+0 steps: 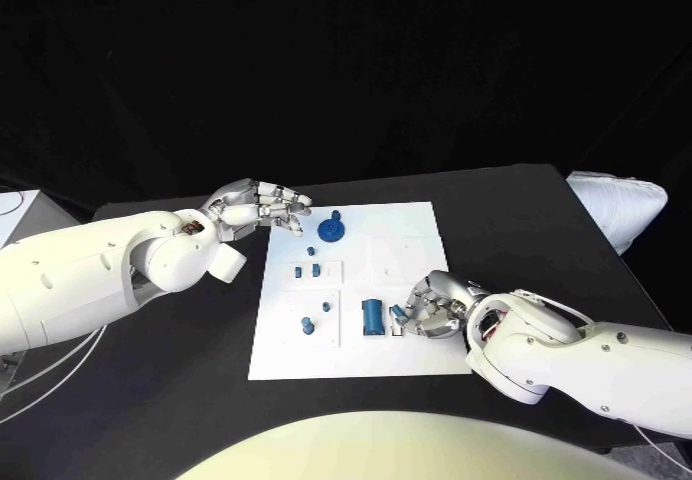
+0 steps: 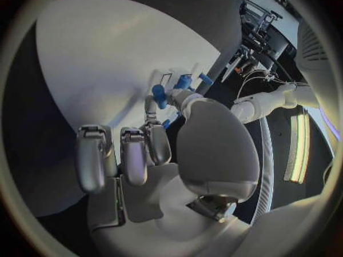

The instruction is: Assemble the parts on the task board

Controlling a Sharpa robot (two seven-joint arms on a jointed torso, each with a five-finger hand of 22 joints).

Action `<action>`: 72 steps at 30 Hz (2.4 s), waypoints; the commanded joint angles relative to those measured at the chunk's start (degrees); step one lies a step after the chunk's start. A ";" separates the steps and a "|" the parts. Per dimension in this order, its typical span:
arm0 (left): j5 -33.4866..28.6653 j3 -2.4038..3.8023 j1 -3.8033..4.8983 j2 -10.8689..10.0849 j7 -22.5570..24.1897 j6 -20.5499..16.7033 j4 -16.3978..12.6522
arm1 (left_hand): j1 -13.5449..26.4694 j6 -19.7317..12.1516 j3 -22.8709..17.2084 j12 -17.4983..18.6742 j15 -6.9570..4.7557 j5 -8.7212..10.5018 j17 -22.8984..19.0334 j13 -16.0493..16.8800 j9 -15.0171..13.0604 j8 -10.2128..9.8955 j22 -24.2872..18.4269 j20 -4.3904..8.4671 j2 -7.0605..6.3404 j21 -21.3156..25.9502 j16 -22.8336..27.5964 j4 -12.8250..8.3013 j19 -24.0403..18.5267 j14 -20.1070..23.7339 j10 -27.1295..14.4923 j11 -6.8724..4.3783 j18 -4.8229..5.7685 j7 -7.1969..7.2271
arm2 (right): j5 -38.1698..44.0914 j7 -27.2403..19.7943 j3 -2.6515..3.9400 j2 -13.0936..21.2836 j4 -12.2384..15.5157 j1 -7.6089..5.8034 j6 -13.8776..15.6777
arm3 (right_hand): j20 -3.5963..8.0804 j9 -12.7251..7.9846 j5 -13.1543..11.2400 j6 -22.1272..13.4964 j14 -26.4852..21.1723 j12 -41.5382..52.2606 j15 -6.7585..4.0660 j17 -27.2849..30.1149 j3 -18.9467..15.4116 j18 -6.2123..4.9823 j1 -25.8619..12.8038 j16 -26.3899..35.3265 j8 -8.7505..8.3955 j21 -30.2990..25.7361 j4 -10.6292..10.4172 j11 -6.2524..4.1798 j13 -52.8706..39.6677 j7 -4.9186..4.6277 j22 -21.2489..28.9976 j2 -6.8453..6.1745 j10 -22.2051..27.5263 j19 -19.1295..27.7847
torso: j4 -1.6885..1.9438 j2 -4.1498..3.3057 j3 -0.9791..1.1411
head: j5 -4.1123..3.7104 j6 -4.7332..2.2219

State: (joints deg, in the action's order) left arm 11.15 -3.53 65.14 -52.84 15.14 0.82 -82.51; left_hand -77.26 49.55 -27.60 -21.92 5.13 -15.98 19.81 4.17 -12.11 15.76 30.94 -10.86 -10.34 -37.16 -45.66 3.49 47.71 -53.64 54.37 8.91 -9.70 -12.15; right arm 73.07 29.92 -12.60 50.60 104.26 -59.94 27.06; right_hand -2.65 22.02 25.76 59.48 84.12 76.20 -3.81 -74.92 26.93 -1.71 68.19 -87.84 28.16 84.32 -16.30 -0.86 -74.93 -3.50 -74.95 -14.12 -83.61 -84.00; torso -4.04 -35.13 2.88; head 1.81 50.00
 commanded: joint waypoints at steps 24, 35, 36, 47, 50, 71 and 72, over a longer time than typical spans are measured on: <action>0.09 0.05 0.03 -0.03 -0.22 1.03 -0.27 | -0.40 -0.38 -0.26 -0.24 0.12 -0.32 0.10 0.09 0.08 -0.17 -0.06 -0.03 0.24 0.36 0.14 0.12 0.55 0.13 -0.31 -0.06 -0.66 -0.22 | -2.17 2.30 0.02 -1.53 0.11 0.04 -0.15 | 0.60 -0.23 -0.96 0.49 5.26 1.25 -0.51 -12.39 -1.98 0.68 -2.98 -0.57 -0.02 0.68 -0.19 -0.06 -7.71 0.25 -13.70 1.10 -1.61 -4.09 | -0.05 -0.03 0.06 | 0.35 0.00; 0.17 0.05 0.03 -0.07 -0.22 0.97 -0.22 | -0.38 -0.39 -0.27 -0.24 0.12 -0.34 0.11 0.08 0.09 -0.17 -0.06 -0.03 0.27 0.38 0.15 0.16 0.56 0.14 -0.33 -0.06 -0.66 -0.22 | -1.76 2.85 0.04 -1.65 -0.58 0.04 -0.79 | 0.61 -0.39 -2.97 0.58 5.24 1.20 -0.49 -12.32 -4.08 0.65 -6.17 -0.54 -0.21 0.55 -0.35 0.00 -7.84 0.17 -13.65 1.91 -1.64 -4.03 | -0.06 -0.03 0.03 | 0.26 0.00; 0.17 0.05 0.03 -0.06 -0.22 0.98 -0.22 | -0.38 -0.39 -0.27 -0.24 0.12 -0.34 0.11 0.08 0.09 -0.17 -0.06 -0.03 0.27 0.38 0.15 0.16 0.56 0.14 -0.33 -0.06 -0.66 -0.22 | -1.74 2.88 0.04 -1.70 -0.65 0.04 -0.90 | 0.61 -0.40 -2.99 0.60 5.24 1.13 -0.48 -12.34 -4.24 0.65 -6.35 -0.55 -0.22 0.59 -0.36 0.01 -7.81 0.16 -13.66 1.92 -1.61 -4.04 | -0.06 -0.04 0.04 | 0.26 0.00; 0.17 0.05 0.03 -0.04 -0.24 1.01 -0.19 | -0.38 -0.39 -0.27 -0.24 0.12 -0.34 0.11 0.08 0.09 -0.17 -0.06 -0.03 0.27 0.38 0.15 0.16 0.56 0.14 -0.33 -0.06 -0.66 -0.22 | -1.94 2.12 0.04 -2.13 -0.98 0.04 -1.44 | 0.57 -0.56 -6.51 0.63 5.22 0.89 -0.46 -12.23 -6.87 0.59 -8.48 -0.49 -0.39 0.29 -0.40 0.03 -7.84 0.18 -13.57 2.22 -1.55 -3.90 | -0.04 -0.03 0.08 | 0.30 0.00; 0.18 0.05 0.03 -0.05 -0.24 0.99 -0.19 | -0.38 -0.39 -0.27 -0.24 0.12 -0.34 0.11 0.08 0.09 -0.17 -0.06 -0.03 0.27 0.38 0.15 0.16 0.56 0.14 -0.33 -0.06 -0.66 -0.22 | -2.05 1.73 0.04 -2.06 -0.93 0.04 -1.55 | 0.57 -0.56 -6.55 0.62 5.20 0.80 -0.46 -12.16 -6.91 0.57 -8.50 -0.44 -0.40 0.23 -0.39 0.03 -7.79 0.18 -13.56 2.21 -1.52 -3.87 | -0.04 0.00 0.06 | 0.29 0.00; 0.48 0.05 0.03 -0.18 -0.25 0.64 -0.10 | -0.44 -0.41 -0.33 -0.26 0.10 -0.36 0.14 0.07 0.10 -0.17 -0.08 -0.02 0.27 0.44 0.18 0.18 0.58 0.15 -0.37 -0.08 -0.66 -0.19 | -1.19 -4.30 0.03 1.34 0.66 0.37 -2.85 | 0.42 -0.84 -11.67 0.42 5.15 0.11 -0.33 -11.98 -13.43 0.49 -6.34 -0.32 -0.66 -0.16 -0.48 0.16 -7.73 0.07 -13.45 2.54 -1.29 -3.69 | -0.09 0.00 0.12 | 0.34 0.00; 0.49 0.05 0.03 -0.18 -0.28 0.59 -0.09 | -0.44 -0.41 -0.33 -0.26 0.10 -0.36 0.14 0.07 0.10 -0.17 -0.08 -0.02 0.27 0.44 0.18 0.18 0.58 0.15 -0.37 -0.08 -0.66 -0.19 | -1.22 -4.39 0.03 1.46 0.64 0.39 -2.93 | 0.42 -0.84 -11.67 0.42 5.15 0.11 -0.33 -11.98 -13.43 0.49 -6.34 -0.32 -0.66 -0.16 -0.48 0.16 -7.73 0.07 -13.45 2.54 -1.29 -3.69 | -0.10 0.01 0.10 | 0.31 0.00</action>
State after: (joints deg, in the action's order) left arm 11.32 -3.52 65.14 -53.05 14.57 0.93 -82.52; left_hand -77.26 49.34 -27.76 -21.92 5.13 -15.98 19.89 4.17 -12.06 15.76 30.95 -11.07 -10.34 -36.93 -45.66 3.64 47.92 -53.64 54.38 8.90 -9.69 -12.36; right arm 71.13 28.01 -12.58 51.96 104.78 -59.64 25.17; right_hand -2.26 21.26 13.75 59.82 83.92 76.49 -4.01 -74.91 13.67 -1.70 62.28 -88.09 27.87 84.31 -16.76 -0.85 -74.95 -3.24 -74.91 -11.59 -83.60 -84.01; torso -4.13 -35.11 2.99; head 2.20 50.00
